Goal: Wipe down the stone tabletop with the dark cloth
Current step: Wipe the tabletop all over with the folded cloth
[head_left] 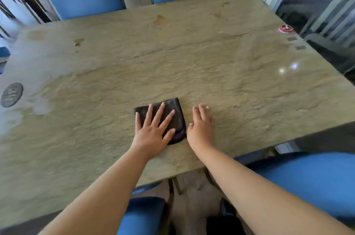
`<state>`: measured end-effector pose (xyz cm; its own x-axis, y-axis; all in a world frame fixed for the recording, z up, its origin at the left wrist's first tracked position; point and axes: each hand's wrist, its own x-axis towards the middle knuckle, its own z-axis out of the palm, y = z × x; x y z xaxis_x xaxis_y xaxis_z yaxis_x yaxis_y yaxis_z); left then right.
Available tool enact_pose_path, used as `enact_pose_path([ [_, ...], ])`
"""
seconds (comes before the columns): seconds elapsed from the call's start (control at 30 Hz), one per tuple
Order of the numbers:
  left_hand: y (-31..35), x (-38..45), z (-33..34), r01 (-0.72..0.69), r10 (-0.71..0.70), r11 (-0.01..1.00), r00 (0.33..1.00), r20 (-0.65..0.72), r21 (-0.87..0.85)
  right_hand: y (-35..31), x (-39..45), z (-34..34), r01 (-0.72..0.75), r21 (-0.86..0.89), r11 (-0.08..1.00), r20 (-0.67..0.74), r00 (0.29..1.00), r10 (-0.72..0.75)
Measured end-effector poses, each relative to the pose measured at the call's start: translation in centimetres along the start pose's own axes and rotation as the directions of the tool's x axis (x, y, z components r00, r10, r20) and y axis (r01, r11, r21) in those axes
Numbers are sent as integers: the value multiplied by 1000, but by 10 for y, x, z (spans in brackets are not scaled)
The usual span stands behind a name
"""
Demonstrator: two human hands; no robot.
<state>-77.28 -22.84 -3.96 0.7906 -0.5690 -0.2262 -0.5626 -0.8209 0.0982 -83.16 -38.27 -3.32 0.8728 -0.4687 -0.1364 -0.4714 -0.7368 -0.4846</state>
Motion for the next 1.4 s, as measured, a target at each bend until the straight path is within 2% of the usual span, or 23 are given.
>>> enact_pose_path([
  [0.03, -14, -15, 0, -141, 140, 990, 990, 23, 29, -8, -5, 7, -22, 43, 999, -29, 999, 23],
  [0.1, -53, -44, -1, -396, 390, 916, 917, 85, 69, -24, -17, 20, -59, 119, 991, -77, 995, 69],
  [0.17, -101, -68, -3, -520, 508, 849, 852, 124, 94, -43, -32, 32, -72, 123, 990, -98, 992, 84],
  [0.2, -126, -75, -3, -524, 513, 845, 851, 110, 106, -54, -41, 39, -67, 106, 992, -95, 993, 77],
  [0.27, -169, -81, -2, -408, 405, 907, 913, 50, 106, -76, -57, 54, -22, 64, 998, -40, 999, 24],
  [0.33, -195, -76, -1, -168, 169, 984, 986, -12, 62, -97, -72, 68, 64, 9, 998, 62, 996, -65],
  [0.37, -199, -71, 0, -36, 37, 999, 998, -51, 25, -105, -77, 75, 105, -29, 994, 108, 989, -102],
  [0.43, -193, -63, 3, 192, -196, 980, 976, -98, -45, -118, -86, 85, 132, -100, 986, 162, 980, -115],
  [0.5, -181, -61, 6, 279, -285, 958, 955, -81, -72, -124, -89, 88, 110, -147, 983, 170, 982, -84],
  [0.57, -177, -73, 9, 209, -212, 976, 976, -41, -64, -128, -91, 87, 92, -176, 980, 200, 978, -56],
  [0.67, -189, -111, 12, -32, 32, 999, 999, 11, -13, -137, -94, 81, 75, -229, 971, 288, 958, -6],
  [0.73, -205, -139, 13, -188, 185, 981, 981, 63, 56, -142, -95, 77, 75, -286, 955, 344, 939, 29],
  [0.8, -224, -163, 12, -277, 267, 955, 958, 107, 102, -149, -95, 73, 76, -342, 937, 392, 918, 68],
  [0.87, -239, -177, 12, -270, 260, 959, 959, 108, 90, -159, -94, 68, 39, -348, 937, 427, 896, 122],
  [1.0, -239, -183, 17, -149, 148, 988, 988, 33, 28, -190, -96, 67, -4, -343, 939, 519, 833, 193],
  [1.13, -242, -173, 18, -114, 114, 993, 993, -38, -16, -223, -100, 80, -7, -364, 931, 539, 814, 217],
  [1.27, -273, -139, 10, -171, 169, 985, 984, -60, -25, -253, -89, 104, -179, -355, 918, 439, 835, 333],
  [1.4, -317, -84, -4, -182, 179, 982, 981, -71, -40, -285, -67, 138, -384, -306, 871, 326, 818, 474],
])
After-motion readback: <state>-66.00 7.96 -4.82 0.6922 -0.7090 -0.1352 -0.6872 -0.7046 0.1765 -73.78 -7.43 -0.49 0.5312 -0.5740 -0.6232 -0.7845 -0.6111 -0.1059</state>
